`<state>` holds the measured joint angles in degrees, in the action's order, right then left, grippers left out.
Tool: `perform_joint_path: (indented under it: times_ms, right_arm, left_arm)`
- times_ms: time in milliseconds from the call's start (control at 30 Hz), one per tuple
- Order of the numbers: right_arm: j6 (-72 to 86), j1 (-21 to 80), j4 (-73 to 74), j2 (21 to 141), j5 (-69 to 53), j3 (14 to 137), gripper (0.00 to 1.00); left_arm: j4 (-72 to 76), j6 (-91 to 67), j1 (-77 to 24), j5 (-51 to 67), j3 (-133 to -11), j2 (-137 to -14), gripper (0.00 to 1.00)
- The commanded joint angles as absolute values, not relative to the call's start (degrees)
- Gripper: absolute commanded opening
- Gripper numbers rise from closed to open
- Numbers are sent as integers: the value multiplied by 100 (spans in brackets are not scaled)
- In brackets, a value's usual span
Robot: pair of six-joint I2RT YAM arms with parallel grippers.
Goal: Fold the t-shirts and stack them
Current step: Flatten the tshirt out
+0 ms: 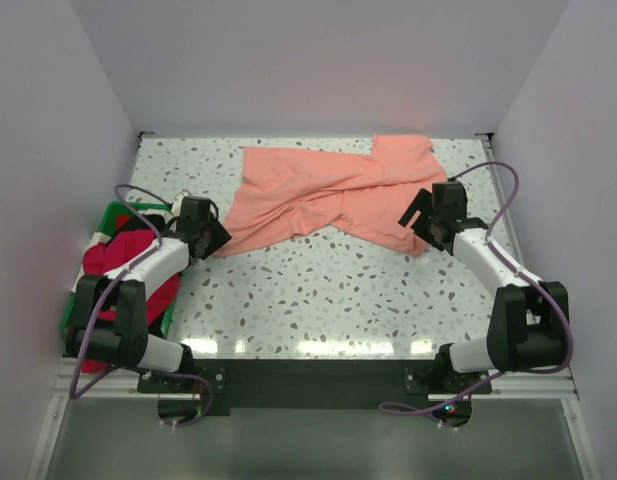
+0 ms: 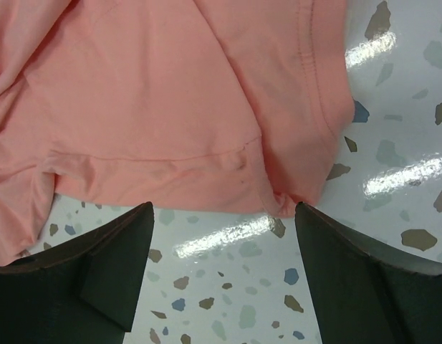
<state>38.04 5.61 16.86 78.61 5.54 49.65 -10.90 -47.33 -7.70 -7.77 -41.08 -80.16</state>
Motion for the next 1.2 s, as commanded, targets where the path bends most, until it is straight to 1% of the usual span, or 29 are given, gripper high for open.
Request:
perform_joint_path:
  times_ms: [0,167,300,400,467,533,567,600,633,667,733,767,867,1000,1167]
  right_arm:
    - [3613,563,1556,8120,844,5273,83]
    - [3577,563,1433,8534,1046,5300,82]
    - [3586,563,1371,8754,1151,5457,82]
    - [3560,571,1327,8920,1178,5676,80]
    - [3507,571,1318,9096,1282,5853,78]
    - [3481,571,1327,9245,1397,6160,77]
    - [3454,571,1405,9481,1424,6283,74]
    - [3445,571,1485,9605,1380,6554,72]
    - [3428,571,1642,9728,1328,6670,67]
    - [3436,571,1670,9851,1284,6740,65]
    - [3463,589,1600,9870,1213,6671,62]
    - [3463,606,1547,9870,1204,6619,60]
    - [3463,624,1564,9888,1257,6399,58]
    - [3472,624,1503,9791,1275,6162,56]
    - [3480,659,1450,9931,1230,6108,54]
  left_arm:
    - [-1353,-5018,-966,-1529,-4535,-8270,52]
    - [-1503,-5141,-1142,-1941,-4728,-8700,47]
    - [-1529,-5203,-1160,-2030,-4799,-8973,42]
    - [-1538,-5186,-1160,-2065,-4851,-9123,36]
    - [-1564,-5168,-1160,-2109,-4895,-9176,31]
    - [-1582,-5150,-1160,-2162,-4922,-9185,29]
    - [-1599,-5133,-1160,-2171,-4931,-9193,24]
    - [-1600,-5107,-1160,-2180,-4948,-9211,22]
    - [-1600,-5089,-1160,-2180,-4983,-9228,18]
    - [-1617,-5063,-1160,-2180,-5001,-9229,17]
    - [-1626,-5045,-1160,-2180,-5036,-9263,16]
    - [-1626,-5036,-1160,-2171,-5054,-9264,13]
    - [-1600,-5019,-1160,-2127,-5063,-9299,11]
    - [-1582,-5010,-1160,-2074,-5045,-9290,8]
    - [-1538,-5018,-1151,-2065,-4992,-9281,8]
